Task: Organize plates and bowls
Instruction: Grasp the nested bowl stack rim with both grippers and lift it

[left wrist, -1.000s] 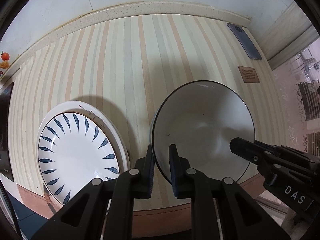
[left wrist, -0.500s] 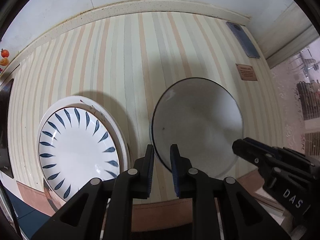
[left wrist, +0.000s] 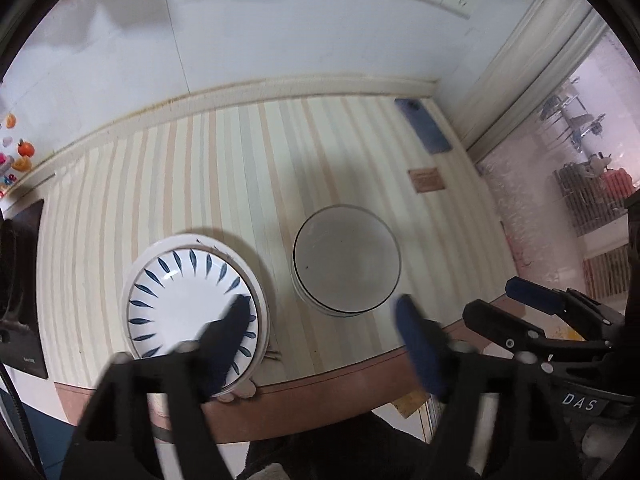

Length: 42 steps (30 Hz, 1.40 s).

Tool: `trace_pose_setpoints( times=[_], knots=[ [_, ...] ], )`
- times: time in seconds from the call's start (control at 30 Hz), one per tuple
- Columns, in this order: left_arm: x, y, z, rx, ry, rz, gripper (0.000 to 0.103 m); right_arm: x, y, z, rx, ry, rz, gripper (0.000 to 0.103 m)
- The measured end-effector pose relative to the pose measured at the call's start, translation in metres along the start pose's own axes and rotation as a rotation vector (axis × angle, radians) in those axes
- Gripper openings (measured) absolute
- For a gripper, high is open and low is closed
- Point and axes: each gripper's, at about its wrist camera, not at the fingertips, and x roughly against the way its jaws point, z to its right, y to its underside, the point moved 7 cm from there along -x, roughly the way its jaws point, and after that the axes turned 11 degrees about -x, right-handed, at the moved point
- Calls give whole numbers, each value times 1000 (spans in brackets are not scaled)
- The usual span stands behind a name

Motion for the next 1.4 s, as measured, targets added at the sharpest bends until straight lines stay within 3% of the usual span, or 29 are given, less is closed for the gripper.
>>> trace_pose_setpoints(
  times=[0.2, 0.4, 0.5, 0.73, 1.13, 1.2, 1.27, 1.33, 1.4],
  knots=[
    [13, -9, -1, 25, 35, 22, 82, 27, 3, -2, 4, -7, 36, 90],
    [-26, -16, -12, 127, 148, -34, 82, 22, -1, 10, -41, -35, 27, 91],
    [-60, -19, -23, 203, 200, -80, 82, 2, -8, 19, -73, -55, 5, 91],
    [-135, -25, -44, 314, 231, -197, 80, -71, -22, 40, -198, -152, -114, 91],
    [-203, -21, -37, 333, 319, -352, 80, -176, -13, 41, -321, -319, -345, 91],
    [-207, -20, -34, 331, 334, -358, 76, -186, -12, 40, -330, -340, -360, 91],
    [-210, -19, -31, 319, 345, -354, 64, -195, -12, 39, -342, -358, -366, 91],
    [-210, -18, -29, 289, 320, -344, 60, -202, -14, 37, -351, -381, -369, 91],
    [-209, -19, -28, 257, 300, -334, 57, -206, -17, 34, -358, -407, -358, 80]
  ],
)
